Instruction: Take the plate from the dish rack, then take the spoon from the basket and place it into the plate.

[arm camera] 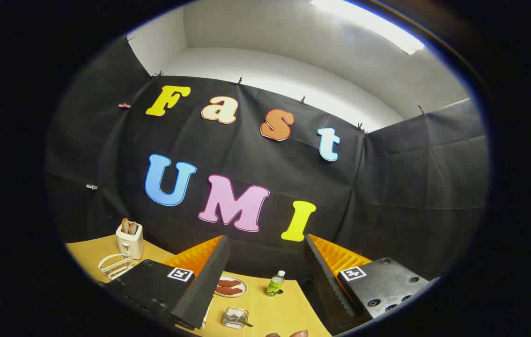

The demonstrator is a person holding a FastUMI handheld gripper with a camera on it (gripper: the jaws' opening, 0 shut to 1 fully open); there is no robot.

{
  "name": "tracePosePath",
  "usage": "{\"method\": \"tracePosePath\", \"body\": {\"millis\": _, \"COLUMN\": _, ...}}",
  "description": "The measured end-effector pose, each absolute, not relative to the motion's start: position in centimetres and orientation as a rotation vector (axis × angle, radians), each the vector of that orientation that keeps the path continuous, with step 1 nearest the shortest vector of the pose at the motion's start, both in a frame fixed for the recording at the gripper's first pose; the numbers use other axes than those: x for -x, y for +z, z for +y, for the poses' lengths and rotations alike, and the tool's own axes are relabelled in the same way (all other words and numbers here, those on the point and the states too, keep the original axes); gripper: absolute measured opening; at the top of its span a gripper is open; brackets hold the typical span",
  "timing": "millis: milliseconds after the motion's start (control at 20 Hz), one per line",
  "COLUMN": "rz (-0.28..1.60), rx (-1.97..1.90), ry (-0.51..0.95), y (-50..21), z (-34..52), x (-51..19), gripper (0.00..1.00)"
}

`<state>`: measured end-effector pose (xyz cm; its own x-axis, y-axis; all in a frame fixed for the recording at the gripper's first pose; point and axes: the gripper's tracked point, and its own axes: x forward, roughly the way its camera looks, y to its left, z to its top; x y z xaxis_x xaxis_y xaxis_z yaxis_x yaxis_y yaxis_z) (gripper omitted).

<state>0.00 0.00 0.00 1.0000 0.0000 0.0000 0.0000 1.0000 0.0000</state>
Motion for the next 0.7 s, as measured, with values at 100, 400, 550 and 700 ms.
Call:
{"method": "tracePosePath", "body": {"millis": 100, "rz": -0.001, "rx": -0.005, "ry": 0.006, "y": 0.2, "z": 0.5, "x": -0.4, "gripper": 0.97}}
{"method": "tracePosePath", "body": {"millis": 400, "rz": 0.012, "rx": -0.020, "ry": 0.024, "y": -0.1, "z": 1.8, "x": -1.3, "gripper": 0.97}}
{"method": "tracePosePath", "body": {"millis": 550, "rz": 0.008, "rx": -0.025, "ry": 0.036, "y": 0.0, "z": 2.3, "x": -1.5, "gripper": 0.97}}
{"method": "tracePosePath", "body": {"millis": 700, "rz": 0.017, "rx": -0.019, "ry": 0.039, "y": -0.3, "z": 2.6, "x": -1.8, "gripper": 0.97}}
